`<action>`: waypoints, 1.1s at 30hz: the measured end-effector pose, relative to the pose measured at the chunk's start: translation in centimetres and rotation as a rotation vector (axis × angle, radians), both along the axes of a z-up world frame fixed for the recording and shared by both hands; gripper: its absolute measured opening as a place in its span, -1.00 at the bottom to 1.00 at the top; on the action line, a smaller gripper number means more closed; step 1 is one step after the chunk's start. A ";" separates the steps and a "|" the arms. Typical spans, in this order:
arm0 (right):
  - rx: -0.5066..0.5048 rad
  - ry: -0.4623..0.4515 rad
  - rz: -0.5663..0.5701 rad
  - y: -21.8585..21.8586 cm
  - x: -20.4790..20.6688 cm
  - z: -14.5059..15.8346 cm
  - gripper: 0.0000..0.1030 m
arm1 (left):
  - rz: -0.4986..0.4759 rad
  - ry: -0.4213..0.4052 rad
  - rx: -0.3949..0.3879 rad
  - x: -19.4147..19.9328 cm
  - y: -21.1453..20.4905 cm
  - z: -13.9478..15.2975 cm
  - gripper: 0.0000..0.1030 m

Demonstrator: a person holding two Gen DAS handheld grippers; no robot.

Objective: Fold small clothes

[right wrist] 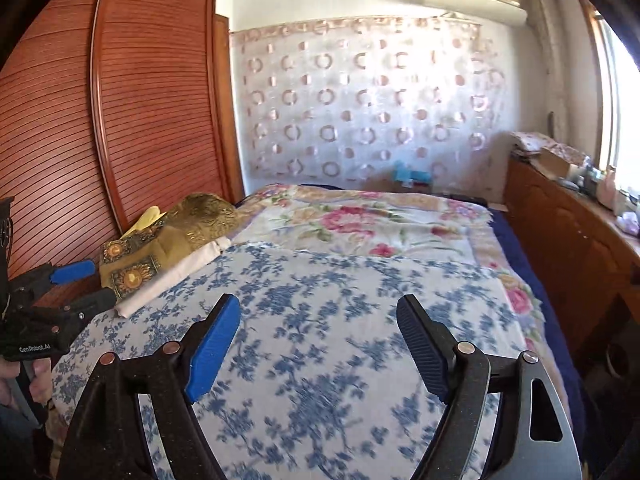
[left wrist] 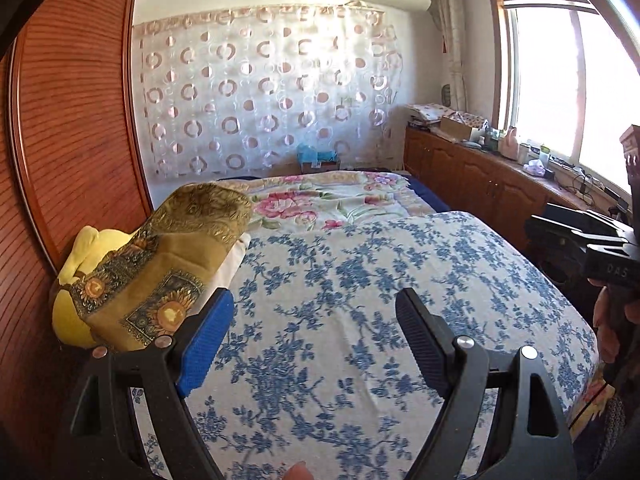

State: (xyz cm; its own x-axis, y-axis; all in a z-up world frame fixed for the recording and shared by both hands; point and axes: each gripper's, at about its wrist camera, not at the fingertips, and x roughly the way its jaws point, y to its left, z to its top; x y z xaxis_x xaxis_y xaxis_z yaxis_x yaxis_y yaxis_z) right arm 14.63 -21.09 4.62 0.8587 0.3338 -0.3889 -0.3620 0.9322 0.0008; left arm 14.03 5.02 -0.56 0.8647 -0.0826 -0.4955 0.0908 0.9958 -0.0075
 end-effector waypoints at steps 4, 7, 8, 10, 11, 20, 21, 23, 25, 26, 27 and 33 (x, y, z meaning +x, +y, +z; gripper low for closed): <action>0.004 -0.023 -0.053 -0.7 -3.5 0.8 0.63 | -0.006 -0.019 -0.004 -1.4 -1.2 1.2 0.62; 0.007 -0.041 -0.092 -0.8 -6.4 1.1 0.63 | -0.010 -0.028 -0.023 -2.0 -1.9 1.9 0.62; 0.010 -0.047 -0.099 -0.7 -7.0 1.1 0.63 | -0.010 -0.030 -0.026 -2.3 -2.0 2.1 0.62; 0.015 -0.058 -0.112 -0.2 -8.0 1.3 0.63 | -0.007 -0.043 -0.027 -2.8 -2.4 2.6 0.62; 0.018 -0.064 -0.117 -0.1 -8.7 1.3 0.63 | -0.007 -0.048 -0.027 -3.0 -2.5 2.8 0.62; 0.044 -0.088 -0.135 1.3 -11.8 0.3 0.63 | 0.001 -0.082 -0.022 -4.1 -3.1 4.4 0.62; 0.045 -0.092 -0.136 1.4 -12.0 0.0 0.63 | 0.003 -0.084 -0.020 -4.2 -3.1 4.4 0.62; 0.046 -0.094 -0.143 1.4 -12.0 -0.2 0.63 | 0.008 -0.089 -0.021 -4.4 -3.1 4.4 0.62; 0.048 -0.086 -0.141 1.1 -11.1 -0.3 0.63 | 0.016 -0.088 -0.024 -4.3 -2.9 4.4 0.62; 0.047 -0.086 -0.143 1.0 -10.7 -0.4 0.63 | 0.018 -0.087 -0.026 -4.3 -2.9 4.3 0.62; 0.045 -0.087 -0.145 1.1 -10.8 -0.4 0.63 | 0.022 -0.086 -0.028 -4.3 -2.8 4.2 0.62; 0.049 -0.083 -0.141 0.3 -9.2 0.1 0.63 | 0.043 -0.089 -0.034 -4.2 -2.4 4.0 0.62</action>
State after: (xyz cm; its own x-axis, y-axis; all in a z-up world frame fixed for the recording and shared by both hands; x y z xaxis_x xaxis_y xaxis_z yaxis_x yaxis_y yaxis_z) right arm 5.48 -20.84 4.67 0.9269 0.2243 -0.3010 -0.2281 0.9734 0.0229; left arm 9.78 2.67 3.48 0.9083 -0.0601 -0.4140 0.0502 0.9981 -0.0347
